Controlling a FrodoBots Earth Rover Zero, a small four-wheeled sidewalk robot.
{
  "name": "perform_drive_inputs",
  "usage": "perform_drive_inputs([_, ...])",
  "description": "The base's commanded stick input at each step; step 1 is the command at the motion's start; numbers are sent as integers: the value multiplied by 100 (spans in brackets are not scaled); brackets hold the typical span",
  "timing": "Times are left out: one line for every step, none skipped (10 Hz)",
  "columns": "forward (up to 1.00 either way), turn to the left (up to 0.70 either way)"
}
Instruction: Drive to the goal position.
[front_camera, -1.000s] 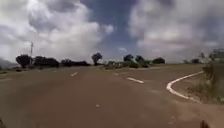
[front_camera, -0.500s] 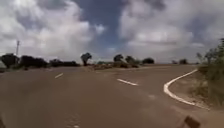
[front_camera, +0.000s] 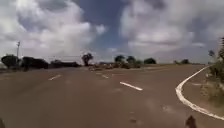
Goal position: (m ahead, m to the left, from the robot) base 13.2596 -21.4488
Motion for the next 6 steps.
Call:
perform_drive_inputs([100,0])
perform_drive_inputs([100,0])
perform_drive_inputs([100,0])
perform_drive_inputs([100,-13])
perform_drive_inputs([100,-32])
perform_drive_inputs([100,-40])
